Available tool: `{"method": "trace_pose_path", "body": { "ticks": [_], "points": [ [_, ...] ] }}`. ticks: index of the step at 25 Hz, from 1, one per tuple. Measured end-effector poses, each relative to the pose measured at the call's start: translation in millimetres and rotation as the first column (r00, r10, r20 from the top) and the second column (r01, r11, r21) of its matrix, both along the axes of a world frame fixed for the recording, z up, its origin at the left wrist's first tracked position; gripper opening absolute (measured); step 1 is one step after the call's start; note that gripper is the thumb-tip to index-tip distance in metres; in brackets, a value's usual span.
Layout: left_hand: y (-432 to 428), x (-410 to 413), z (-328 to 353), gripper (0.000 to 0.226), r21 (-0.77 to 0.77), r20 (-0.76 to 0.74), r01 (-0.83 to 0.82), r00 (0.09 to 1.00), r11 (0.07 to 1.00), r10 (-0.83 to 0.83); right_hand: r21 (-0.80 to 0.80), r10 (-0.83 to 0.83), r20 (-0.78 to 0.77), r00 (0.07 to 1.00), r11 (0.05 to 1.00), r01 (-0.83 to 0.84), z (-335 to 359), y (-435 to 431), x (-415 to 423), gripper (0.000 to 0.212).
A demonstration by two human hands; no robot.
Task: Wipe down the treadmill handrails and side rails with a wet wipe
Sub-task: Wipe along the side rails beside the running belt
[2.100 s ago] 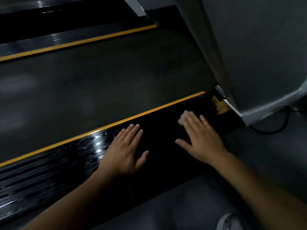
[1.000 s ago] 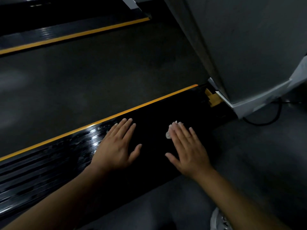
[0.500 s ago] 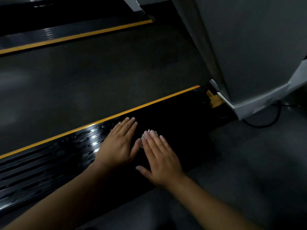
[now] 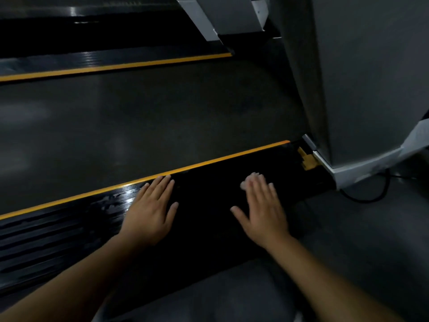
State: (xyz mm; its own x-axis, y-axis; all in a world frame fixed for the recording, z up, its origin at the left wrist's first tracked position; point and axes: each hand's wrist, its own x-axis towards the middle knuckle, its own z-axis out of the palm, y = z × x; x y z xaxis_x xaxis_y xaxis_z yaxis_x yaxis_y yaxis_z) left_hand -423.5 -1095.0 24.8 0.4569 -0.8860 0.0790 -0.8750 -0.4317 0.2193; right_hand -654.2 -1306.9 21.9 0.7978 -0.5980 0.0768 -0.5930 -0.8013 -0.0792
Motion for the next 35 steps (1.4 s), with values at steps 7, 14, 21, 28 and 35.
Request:
{"method": "trace_pose_path", "body": {
  "ticks": [7,14,21,28,35],
  "points": [
    [-3,-2,2,0.074,0.036,0.003,-0.014,1.0,0.999,0.014,-0.014,0.086,-0.06,0.995,0.996,-0.087,3,-20,-5,0.097],
    [-4,-4,4,0.074,0.035,-0.012,-0.016,1.0,0.999,0.016,0.087,-0.05,-0.095,0.994,0.994,0.058,13,-24,8,0.103],
    [-3,-4,5,0.072,0.035,-0.01,-0.015,1.0,0.999,0.015,0.071,0.063,-0.144,0.988,0.996,-0.053,17,-46,13,0.108],
    [-3,-3,2,0.07,0.046,-0.006,-0.015,1.0,0.999,0.015,0.272,-0.071,-0.247,0.966,0.952,0.14,44,-54,57,0.112],
    [-3,-3,6,0.071,0.04,-0.024,0.001,1.0,0.999,0.0,0.224,0.113,-0.254,0.96,0.973,-0.056,43,-55,62,0.103]
  ]
}}
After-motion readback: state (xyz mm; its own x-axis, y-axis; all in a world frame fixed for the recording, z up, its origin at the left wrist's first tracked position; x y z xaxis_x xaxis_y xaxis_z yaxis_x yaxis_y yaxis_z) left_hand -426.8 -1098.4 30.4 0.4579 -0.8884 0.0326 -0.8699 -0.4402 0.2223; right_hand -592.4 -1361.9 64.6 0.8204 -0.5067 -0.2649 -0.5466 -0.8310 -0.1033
